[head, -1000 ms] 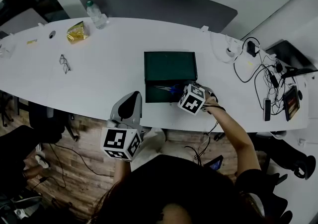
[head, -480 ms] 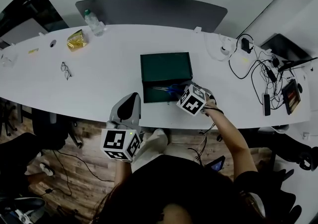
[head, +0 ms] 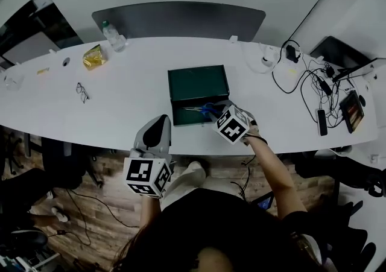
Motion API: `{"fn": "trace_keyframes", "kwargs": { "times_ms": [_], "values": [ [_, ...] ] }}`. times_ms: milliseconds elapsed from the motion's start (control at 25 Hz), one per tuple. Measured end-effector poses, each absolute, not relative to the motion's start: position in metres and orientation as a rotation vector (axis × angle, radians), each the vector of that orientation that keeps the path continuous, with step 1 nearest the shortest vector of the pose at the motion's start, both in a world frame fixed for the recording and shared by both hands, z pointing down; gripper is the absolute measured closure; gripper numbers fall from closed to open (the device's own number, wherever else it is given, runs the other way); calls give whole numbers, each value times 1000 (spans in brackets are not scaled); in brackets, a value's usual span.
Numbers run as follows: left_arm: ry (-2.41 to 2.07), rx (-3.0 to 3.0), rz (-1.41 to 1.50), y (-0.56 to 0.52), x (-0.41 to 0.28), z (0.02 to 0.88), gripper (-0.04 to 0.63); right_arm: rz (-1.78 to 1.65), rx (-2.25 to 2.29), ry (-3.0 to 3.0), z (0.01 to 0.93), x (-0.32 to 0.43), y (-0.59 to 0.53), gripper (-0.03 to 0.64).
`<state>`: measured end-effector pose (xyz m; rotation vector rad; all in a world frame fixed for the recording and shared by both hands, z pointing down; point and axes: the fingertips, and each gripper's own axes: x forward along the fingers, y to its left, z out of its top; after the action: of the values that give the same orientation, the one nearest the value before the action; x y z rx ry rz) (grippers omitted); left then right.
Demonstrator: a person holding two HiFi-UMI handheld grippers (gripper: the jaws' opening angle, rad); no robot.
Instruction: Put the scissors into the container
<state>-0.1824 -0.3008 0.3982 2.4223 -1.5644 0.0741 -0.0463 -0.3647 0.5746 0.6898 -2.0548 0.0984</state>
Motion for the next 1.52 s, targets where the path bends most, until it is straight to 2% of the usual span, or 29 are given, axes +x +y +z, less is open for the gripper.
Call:
{"fn": "trace_keyframes", "kwargs": {
  "times_ms": [1040, 1520],
  "values": [
    [-1555, 2513, 81, -250, -144, 371, 584, 118, 991, -2343, 491, -46, -325, 606],
    [-1580, 2530, 79, -212, -118, 360, 584, 87, 1074, -2466, 456, -29, -287, 607]
  ]
}}
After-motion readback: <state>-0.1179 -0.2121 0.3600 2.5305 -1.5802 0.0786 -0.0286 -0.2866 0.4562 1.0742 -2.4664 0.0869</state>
